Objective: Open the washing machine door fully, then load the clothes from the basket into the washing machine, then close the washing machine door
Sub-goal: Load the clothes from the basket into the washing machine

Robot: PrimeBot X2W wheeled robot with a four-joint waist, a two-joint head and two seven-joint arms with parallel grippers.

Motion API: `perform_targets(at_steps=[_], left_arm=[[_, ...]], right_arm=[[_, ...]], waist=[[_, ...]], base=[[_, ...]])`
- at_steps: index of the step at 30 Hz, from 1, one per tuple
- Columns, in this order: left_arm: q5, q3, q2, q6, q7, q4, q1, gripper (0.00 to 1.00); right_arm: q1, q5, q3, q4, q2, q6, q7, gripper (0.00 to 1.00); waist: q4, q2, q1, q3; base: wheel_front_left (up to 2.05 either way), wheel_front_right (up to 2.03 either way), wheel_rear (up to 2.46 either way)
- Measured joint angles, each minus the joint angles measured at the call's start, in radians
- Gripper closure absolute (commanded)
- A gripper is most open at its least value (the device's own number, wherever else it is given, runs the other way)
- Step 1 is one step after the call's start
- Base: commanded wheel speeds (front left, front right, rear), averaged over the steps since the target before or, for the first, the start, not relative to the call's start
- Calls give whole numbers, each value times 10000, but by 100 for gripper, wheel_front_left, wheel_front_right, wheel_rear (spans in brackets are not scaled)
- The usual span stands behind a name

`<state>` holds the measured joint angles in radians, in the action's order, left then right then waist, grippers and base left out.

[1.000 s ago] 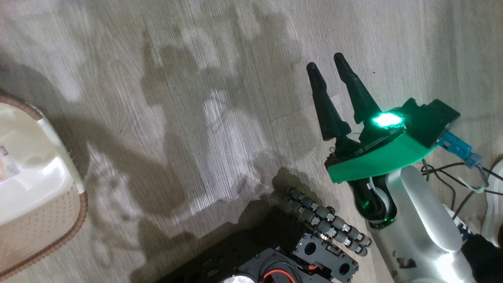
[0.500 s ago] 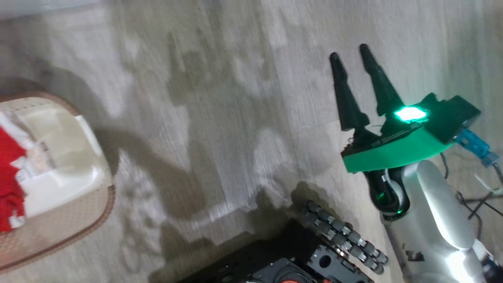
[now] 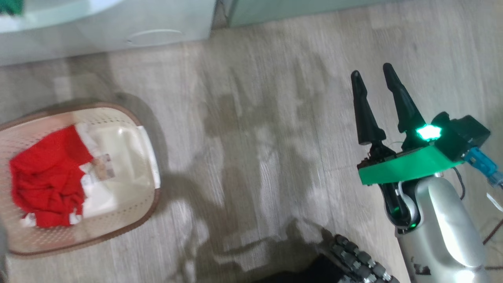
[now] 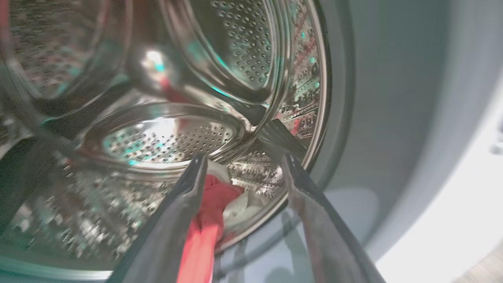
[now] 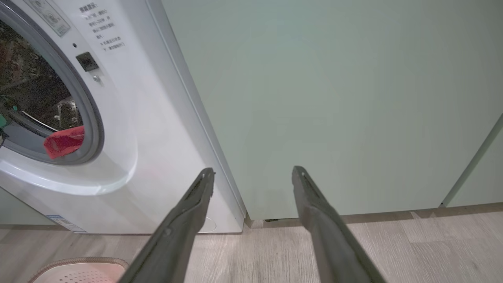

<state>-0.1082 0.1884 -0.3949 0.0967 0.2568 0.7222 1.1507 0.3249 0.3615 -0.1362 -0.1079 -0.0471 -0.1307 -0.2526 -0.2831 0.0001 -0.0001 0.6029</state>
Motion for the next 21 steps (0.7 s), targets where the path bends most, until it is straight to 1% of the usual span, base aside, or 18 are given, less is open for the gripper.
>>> perform_targets(at_steps=[4, 8, 10, 14, 17, 21], left_arm=[[-405, -489, 240, -458, 0, -1632, -1876, 0], [-514, -974, 608, -1143, 0, -3476, -4084, 0], [-495, -1124, 878, -1482, 0, -4238, -5190, 0], [-453, -1315, 1662, -1914, 0, -5348, -6927, 0], [-389, -1415, 2188, -2056, 0, -5868, -7503, 0], [36, -1526, 2569, -2044, 0, -6345, -7652, 0]], right_arm=[[-131, -178, 123, 100, -2, 0, 0, 0], [-253, -282, 339, 245, -2, 0, 0, 0], [-426, -384, 376, 257, -4, 0, 0, 0], [-663, -489, 462, 280, -4, 0, 0, 0], [-700, -591, 485, 280, -4, 0, 0, 0], [-700, -625, 456, 278, -4, 0, 0, 0]], waist=[[295, 0, 0, -383], [528, 0, 0, -568], [626, 0, 0, -613], [836, 0, 0, -688], [1008, 0, 0, -750], [1209, 0, 0, -847]], base=[[0, 0, 0], [0, 0, 0], [0, 0, 0], [0, 0, 0], [0, 0, 0], [0, 0, 0]])
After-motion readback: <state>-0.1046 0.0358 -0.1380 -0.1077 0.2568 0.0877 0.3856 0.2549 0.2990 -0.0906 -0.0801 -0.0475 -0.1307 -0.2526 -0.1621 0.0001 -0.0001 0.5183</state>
